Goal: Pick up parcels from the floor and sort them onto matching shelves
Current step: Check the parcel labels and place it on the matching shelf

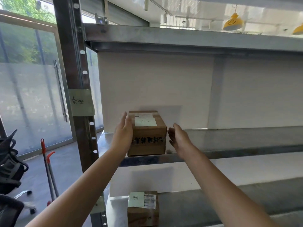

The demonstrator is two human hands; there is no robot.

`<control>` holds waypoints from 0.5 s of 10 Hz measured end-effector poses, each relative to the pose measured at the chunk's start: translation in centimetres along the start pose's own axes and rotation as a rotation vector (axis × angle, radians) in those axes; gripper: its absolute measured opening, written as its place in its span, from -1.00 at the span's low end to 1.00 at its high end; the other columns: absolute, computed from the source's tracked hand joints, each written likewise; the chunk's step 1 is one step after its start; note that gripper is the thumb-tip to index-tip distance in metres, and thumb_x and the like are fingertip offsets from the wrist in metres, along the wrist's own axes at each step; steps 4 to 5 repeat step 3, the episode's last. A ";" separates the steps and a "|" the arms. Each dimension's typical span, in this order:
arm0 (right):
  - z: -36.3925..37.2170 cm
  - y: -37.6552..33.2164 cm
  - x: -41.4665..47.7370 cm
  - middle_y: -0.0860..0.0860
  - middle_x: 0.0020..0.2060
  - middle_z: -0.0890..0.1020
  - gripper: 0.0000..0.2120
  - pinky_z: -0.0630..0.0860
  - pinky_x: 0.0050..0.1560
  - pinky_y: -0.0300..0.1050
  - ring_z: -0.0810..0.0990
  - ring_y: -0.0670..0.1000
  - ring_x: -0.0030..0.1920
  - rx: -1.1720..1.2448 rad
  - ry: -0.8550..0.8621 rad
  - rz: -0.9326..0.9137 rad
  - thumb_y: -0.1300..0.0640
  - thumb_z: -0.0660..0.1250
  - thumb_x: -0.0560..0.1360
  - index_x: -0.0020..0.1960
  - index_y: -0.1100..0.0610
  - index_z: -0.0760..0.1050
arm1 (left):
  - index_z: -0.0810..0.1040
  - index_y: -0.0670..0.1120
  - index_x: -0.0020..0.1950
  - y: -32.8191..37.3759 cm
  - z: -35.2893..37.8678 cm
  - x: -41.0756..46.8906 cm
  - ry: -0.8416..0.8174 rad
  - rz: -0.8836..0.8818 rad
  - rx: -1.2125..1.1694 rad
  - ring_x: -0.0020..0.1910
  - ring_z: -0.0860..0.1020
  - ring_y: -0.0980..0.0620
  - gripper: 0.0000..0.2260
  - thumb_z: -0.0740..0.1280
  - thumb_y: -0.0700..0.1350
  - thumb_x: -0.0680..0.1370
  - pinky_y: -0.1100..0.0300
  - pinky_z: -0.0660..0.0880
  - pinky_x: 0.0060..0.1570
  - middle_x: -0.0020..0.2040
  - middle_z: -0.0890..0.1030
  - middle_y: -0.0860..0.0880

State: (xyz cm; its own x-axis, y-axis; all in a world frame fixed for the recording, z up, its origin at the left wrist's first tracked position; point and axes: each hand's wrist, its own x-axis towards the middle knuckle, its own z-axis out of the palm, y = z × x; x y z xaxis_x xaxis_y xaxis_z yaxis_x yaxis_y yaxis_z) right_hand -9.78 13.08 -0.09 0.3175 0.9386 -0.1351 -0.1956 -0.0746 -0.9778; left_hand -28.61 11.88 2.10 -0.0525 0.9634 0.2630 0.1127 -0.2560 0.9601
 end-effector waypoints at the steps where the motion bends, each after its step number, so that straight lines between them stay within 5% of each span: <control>1: -1.2 0.9 -0.7 0.08 0.44 0.48 -0.48 0.30 0.49 0.03 0.45 0.08 0.41 -0.023 0.025 -0.003 -0.16 0.13 0.65 0.45 0.15 0.41 | 0.13 0.04 0.69 0.4 1.8 -2.0 0.038 0.141 -0.041 0.68 0.08 0.03 -0.54 0.03 0.02 0.77 -0.03 0.04 0.66 0.70 0.16 0.02; 3: -5.4 3.3 -2.9 0.03 0.26 0.51 -0.59 0.32 0.37 -0.04 0.44 0.12 0.41 -0.145 0.126 0.028 -0.04 0.14 0.66 0.40 0.15 0.45 | 0.01 0.05 0.70 -1.3 4.2 -4.4 0.104 0.355 0.038 0.68 -0.08 0.18 -0.51 0.03 -0.09 0.77 0.02 -0.10 0.68 0.71 0.01 0.13; 5: -5.4 3.3 -2.9 0.03 0.26 0.51 -0.59 0.32 0.37 -0.04 0.44 0.12 0.41 -0.145 0.126 0.028 -0.04 0.14 0.66 0.40 0.15 0.45 | 0.01 0.05 0.70 -1.3 4.2 -4.4 0.104 0.355 0.038 0.68 -0.08 0.18 -0.51 0.03 -0.09 0.77 0.02 -0.10 0.68 0.71 0.01 0.13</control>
